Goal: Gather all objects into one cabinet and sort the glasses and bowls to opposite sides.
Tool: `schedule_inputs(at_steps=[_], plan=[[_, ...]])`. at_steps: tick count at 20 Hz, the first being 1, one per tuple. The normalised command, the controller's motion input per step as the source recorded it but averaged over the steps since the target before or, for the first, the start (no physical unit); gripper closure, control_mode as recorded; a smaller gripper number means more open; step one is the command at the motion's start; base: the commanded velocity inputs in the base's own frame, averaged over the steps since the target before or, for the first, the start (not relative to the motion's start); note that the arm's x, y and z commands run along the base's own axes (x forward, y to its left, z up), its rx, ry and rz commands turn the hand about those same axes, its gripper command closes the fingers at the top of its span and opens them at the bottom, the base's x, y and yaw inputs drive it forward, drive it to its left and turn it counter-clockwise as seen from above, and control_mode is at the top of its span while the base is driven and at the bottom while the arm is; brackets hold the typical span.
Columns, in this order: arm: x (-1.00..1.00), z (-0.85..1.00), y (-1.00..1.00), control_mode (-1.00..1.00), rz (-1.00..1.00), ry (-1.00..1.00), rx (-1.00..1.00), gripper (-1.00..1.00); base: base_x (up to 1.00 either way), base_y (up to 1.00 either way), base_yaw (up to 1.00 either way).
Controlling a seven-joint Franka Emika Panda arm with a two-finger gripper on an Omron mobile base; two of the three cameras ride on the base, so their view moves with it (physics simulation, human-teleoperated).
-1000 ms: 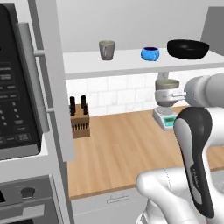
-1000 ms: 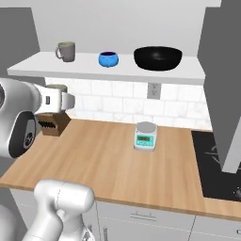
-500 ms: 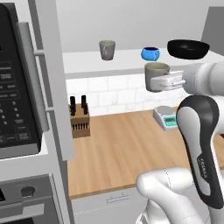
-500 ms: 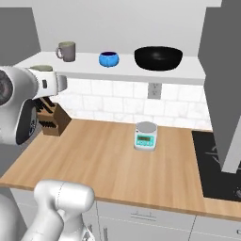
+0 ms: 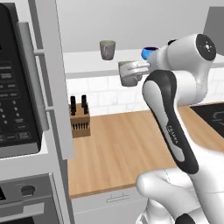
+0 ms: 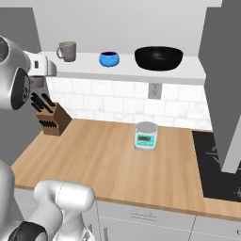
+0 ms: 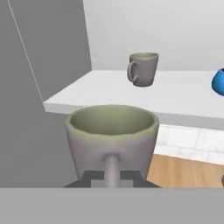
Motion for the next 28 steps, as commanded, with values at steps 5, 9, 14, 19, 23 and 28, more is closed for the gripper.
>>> schedule_inputs(at_steps=[5,9,14,19,23,28], plan=[[0.12,0.00,0.24,-1.00,0.00,-0.10,0.00,1.00,0.00,0.00,0.00],[0.22,0.00,0.19,-1.00,0.00,-0.09,0.00,1.00,0.00,0.00,0.00],[0.69,0.00,0.34,-1.00,0.00,-0.01,0.00,1.00,0.00,0.00,0.00],[0.45,0.00,0.35,-1.00,0.00,-0.01,0.02,1.00,0.00,0.00,0.00],[0.56,0.00,0.37,-1.00,0.00,0.00,0.00,1.00,0.00,0.00,0.00],[0.67,0.00,0.08,-1.00,0.00,0.00,0.02,1.00,0.00,0.00,0.00]])
